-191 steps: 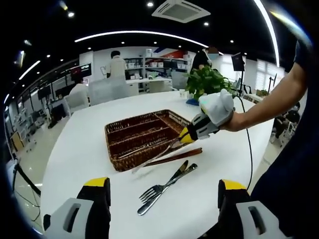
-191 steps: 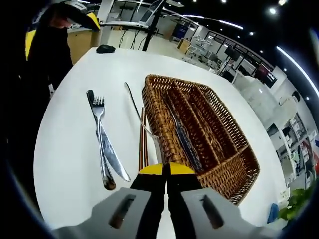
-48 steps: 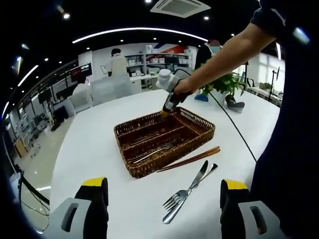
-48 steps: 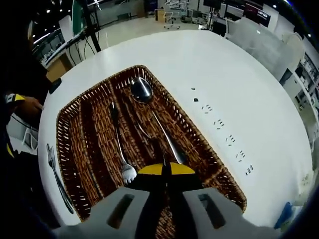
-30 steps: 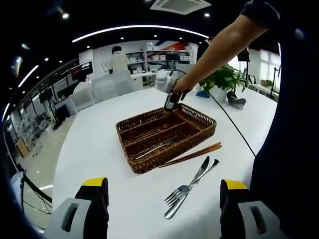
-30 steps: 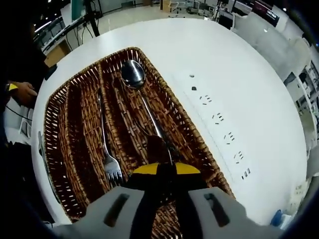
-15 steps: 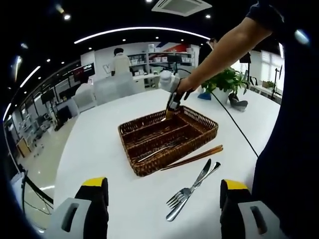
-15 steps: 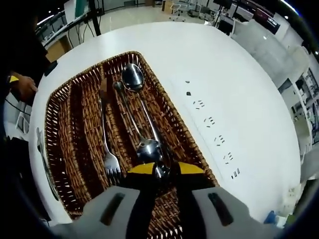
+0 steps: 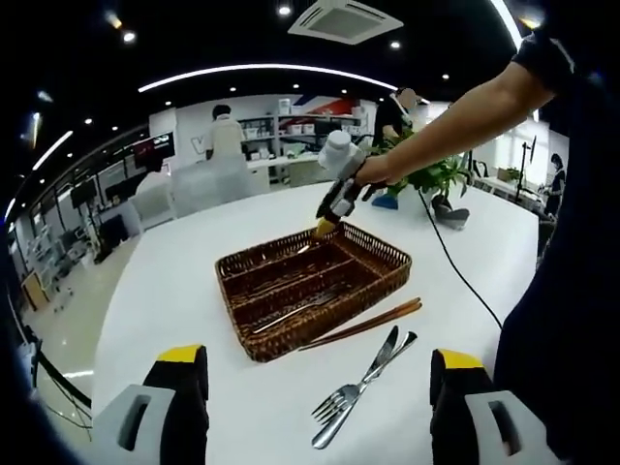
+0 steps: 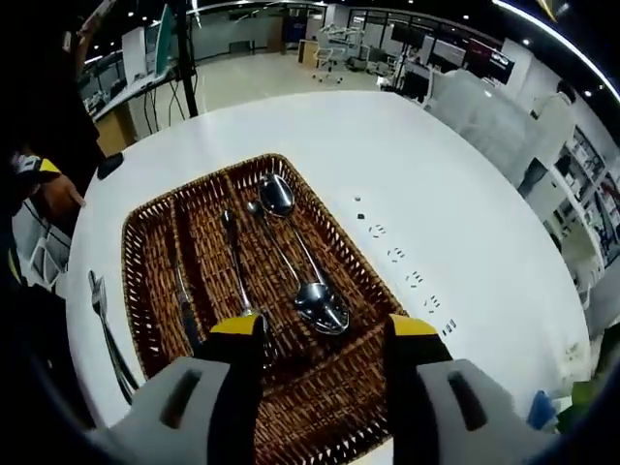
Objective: Arrange the knives, forks, and spoons in their matching storage slots by inserting each utensil handle-first until every utensil is classified and aligned in the correct compartment
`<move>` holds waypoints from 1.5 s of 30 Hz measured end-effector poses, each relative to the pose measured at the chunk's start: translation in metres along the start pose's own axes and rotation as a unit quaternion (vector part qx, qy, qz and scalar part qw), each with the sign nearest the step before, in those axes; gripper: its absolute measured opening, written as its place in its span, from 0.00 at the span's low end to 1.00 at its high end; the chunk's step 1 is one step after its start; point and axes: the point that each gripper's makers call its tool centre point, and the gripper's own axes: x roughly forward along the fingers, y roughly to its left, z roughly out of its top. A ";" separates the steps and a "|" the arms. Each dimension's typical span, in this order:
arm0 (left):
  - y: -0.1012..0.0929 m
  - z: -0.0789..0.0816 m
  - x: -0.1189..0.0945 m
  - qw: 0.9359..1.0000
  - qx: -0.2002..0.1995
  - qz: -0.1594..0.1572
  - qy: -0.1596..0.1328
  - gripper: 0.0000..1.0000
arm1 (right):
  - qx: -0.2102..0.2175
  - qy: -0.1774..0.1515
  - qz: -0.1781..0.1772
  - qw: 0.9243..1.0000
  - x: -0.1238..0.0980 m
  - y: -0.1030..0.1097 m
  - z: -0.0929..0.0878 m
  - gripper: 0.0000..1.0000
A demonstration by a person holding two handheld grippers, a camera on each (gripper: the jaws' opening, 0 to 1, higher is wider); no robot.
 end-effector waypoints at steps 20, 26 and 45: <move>-0.015 0.007 0.016 0.999 0.013 -0.052 -0.006 1.00 | 0.025 -0.069 -0.066 0.995 -0.095 0.063 -0.056 0.93; -0.021 0.008 0.019 0.998 0.016 -0.065 -0.016 1.00 | 0.038 -0.072 -0.086 0.993 -0.119 0.089 -0.087 0.99; -0.030 0.001 0.007 0.997 0.039 -0.059 -0.019 1.00 | 0.077 -0.118 -0.129 0.982 -0.182 0.162 -0.116 0.99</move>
